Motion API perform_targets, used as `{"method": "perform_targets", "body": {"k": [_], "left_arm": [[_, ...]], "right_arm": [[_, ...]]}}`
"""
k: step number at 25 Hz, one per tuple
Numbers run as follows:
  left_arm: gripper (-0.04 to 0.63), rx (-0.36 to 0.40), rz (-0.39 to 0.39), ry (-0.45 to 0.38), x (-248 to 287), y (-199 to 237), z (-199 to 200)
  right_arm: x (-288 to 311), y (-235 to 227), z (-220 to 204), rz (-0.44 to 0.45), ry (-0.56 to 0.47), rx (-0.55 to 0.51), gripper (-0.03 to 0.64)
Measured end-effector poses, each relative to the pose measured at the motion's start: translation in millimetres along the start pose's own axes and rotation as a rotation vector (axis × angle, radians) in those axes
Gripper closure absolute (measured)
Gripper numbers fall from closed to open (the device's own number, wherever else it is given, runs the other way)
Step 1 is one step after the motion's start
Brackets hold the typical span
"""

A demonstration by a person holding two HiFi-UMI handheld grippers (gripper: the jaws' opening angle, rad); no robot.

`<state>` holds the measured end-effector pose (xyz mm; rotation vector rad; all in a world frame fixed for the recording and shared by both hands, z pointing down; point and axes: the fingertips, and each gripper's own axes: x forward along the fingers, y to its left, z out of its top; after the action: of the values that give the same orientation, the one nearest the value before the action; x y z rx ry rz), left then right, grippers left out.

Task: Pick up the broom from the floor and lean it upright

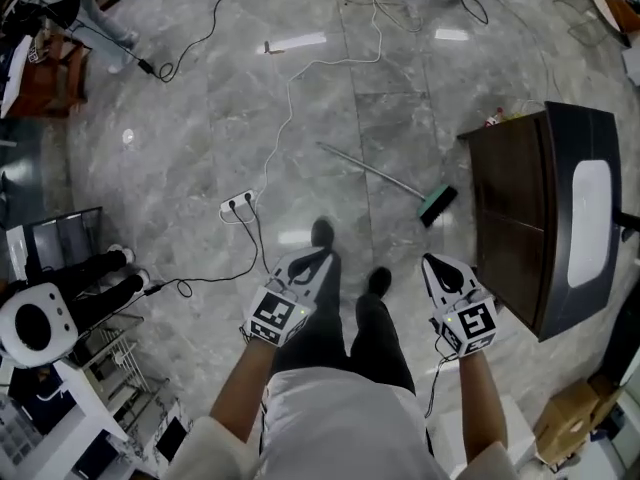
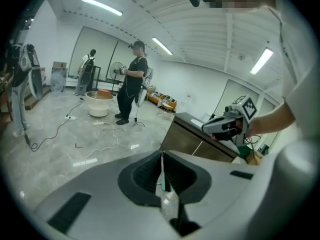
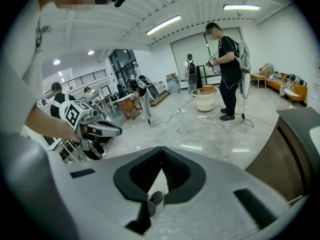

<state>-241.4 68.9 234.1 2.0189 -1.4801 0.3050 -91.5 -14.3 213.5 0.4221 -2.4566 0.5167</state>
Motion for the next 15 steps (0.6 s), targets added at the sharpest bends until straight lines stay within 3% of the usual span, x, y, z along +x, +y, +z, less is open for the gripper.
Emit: {"method": "perform_targets", "body": {"k": [6, 15], "left_arm": [[0.580, -0.040, -0.042, 0.035, 46, 60, -27], [0.580, -0.042, 0.036, 0.062, 123, 144, -136]], "right_arm": [[79, -15, 4, 0.014, 0.029, 0.005, 0.618], [203, -58, -90, 0.073, 0.059, 0.048, 0.618]]}}
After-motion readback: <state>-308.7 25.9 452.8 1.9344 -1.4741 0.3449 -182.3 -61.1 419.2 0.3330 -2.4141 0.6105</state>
